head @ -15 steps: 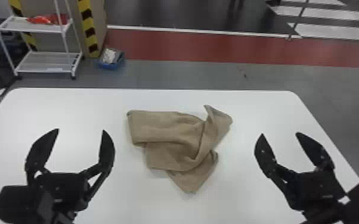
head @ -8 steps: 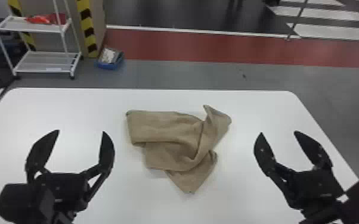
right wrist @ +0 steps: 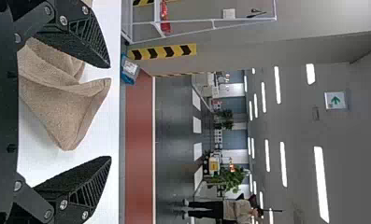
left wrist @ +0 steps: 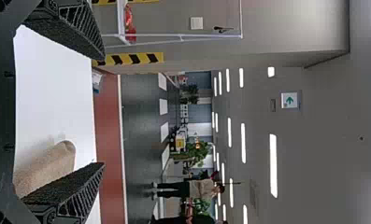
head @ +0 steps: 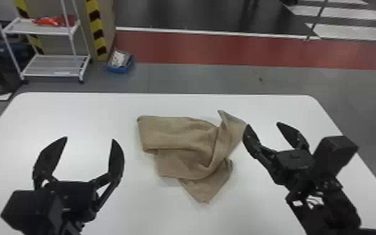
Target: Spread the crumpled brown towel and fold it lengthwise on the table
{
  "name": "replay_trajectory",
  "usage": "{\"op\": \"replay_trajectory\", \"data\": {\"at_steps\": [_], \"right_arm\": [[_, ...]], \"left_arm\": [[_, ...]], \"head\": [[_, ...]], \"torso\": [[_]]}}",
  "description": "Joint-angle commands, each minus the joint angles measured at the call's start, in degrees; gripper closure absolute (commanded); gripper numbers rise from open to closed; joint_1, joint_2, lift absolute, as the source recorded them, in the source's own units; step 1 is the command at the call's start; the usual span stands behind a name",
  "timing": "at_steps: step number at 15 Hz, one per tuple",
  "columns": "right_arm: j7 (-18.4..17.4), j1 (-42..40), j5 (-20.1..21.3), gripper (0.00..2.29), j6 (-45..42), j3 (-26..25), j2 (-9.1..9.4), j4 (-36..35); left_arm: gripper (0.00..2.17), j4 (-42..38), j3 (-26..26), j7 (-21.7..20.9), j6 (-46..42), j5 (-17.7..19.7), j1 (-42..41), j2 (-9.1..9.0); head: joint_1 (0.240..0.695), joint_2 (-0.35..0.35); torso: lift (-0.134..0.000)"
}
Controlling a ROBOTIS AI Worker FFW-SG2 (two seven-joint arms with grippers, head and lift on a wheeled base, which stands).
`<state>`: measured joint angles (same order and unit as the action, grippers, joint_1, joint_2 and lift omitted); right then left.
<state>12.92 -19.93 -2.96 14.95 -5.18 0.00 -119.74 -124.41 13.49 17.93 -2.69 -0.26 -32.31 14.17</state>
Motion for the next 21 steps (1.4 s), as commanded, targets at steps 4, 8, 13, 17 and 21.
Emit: {"op": "replay_trajectory", "data": {"at_steps": [4,8,13,17,21], "right_arm": [[1.1,12.3,4.2,0.28,2.9,5.9,0.05,10.5],[0.4,18.7,6.8,0.29,-1.5,6.5,0.05,22.3],[0.6,25.8,7.4,0.38,-3.2,6.0,0.05,32.6],[0.7,25.9,8.1,0.54,-0.9,5.9,0.05,33.3],[1.1,25.9,8.1,0.61,3.3,5.6,0.05,33.1]], "left_arm": [[0.08,0.2,-1.3,-0.2,0.0,0.1,-0.9,0.24],[0.09,1.0,-2.1,-0.9,0.0,0.3,-0.9,0.24],[0.08,2.8,-3.0,-1.2,-0.2,0.8,-0.9,0.15],[0.08,2.9,-3.0,-1.2,-0.3,0.8,-0.9,0.15],[0.08,2.6,-2.9,-1.3,-0.3,0.7,-1.4,0.15]], "head": [[0.695,-0.016],[0.695,0.026],[0.695,0.028],[0.695,0.032],[0.695,0.029]], "torso": [[-0.125],[-0.125],[-0.125],[-0.125],[-0.125]]}}
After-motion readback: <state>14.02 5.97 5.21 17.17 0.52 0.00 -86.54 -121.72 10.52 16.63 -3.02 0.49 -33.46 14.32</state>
